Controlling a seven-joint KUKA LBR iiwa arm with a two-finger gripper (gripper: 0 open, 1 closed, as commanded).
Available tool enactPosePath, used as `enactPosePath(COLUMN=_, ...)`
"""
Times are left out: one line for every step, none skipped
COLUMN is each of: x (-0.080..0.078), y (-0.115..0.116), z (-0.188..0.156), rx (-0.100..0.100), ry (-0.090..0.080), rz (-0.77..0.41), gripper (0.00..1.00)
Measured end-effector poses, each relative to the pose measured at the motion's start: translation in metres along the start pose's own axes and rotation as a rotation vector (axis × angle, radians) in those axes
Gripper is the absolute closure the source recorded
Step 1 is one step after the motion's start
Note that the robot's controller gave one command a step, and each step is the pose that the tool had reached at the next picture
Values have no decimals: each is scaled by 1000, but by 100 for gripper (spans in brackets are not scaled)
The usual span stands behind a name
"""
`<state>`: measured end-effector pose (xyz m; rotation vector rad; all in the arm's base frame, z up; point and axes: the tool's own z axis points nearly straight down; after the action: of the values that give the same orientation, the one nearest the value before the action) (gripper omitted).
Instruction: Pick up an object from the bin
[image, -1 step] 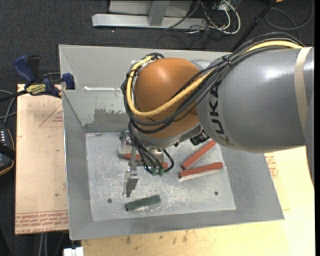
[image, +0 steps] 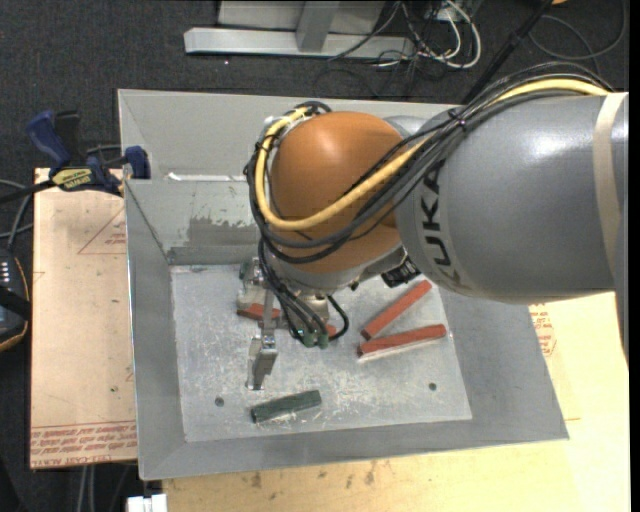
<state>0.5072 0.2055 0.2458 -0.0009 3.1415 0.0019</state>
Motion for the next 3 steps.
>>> enactPosePath(x=-1, y=-14, z=21, rx=-3, ry=-8, rz=-107, gripper=0)
enactPosePath(x=-9, y=-46, z=90, rx=0, ry=-4, rz=-221, gripper=0)
enactPosePath(x=18, y=-53, z=112, rx=2, ry=9, rz=-162, gripper=0)
